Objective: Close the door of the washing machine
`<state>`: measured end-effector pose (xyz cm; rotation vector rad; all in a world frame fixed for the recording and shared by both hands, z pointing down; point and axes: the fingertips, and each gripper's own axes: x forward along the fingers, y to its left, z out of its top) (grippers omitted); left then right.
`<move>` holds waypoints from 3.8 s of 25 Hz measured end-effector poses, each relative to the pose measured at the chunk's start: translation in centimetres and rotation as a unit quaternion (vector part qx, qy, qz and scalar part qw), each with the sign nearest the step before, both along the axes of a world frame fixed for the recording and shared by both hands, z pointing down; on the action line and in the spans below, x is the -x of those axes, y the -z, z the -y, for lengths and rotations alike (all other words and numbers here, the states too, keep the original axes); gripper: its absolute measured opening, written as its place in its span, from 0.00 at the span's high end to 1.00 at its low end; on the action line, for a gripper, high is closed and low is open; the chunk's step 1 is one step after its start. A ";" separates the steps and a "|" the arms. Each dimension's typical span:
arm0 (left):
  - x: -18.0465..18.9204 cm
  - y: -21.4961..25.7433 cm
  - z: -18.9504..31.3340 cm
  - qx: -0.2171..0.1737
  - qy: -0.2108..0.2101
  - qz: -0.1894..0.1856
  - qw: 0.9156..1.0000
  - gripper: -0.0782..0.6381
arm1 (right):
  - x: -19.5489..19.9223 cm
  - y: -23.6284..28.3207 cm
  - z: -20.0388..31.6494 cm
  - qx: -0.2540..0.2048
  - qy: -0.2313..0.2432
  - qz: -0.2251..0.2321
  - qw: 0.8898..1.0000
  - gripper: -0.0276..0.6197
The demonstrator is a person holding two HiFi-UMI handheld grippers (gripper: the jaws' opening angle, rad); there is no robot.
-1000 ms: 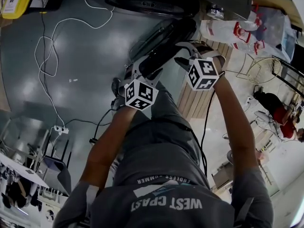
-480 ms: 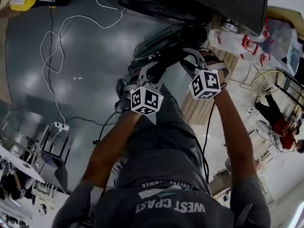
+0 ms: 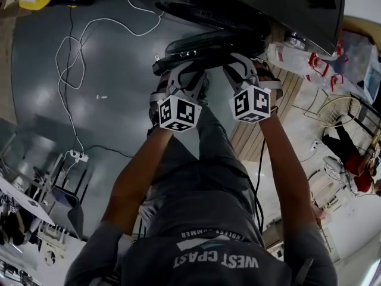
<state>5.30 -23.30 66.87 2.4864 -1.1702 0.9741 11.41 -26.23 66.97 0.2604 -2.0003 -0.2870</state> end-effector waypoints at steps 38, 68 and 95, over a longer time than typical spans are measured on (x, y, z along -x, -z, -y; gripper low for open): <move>4.2 0.4 14.7 -0.055 0.106 0.027 0.992 0.67 | 2.5 0.2 11.5 -0.092 -0.236 0.052 0.966 0.66; 15.6 20.5 6.9 -0.096 0.060 -0.025 0.993 0.82 | 6.8 23.0 5.6 -0.037 -0.231 0.216 0.948 0.90; 27.5 49.2 -11.7 -0.261 0.052 -0.128 0.955 0.83 | 4.6 53.3 -13.6 -0.127 -0.240 0.458 0.847 0.92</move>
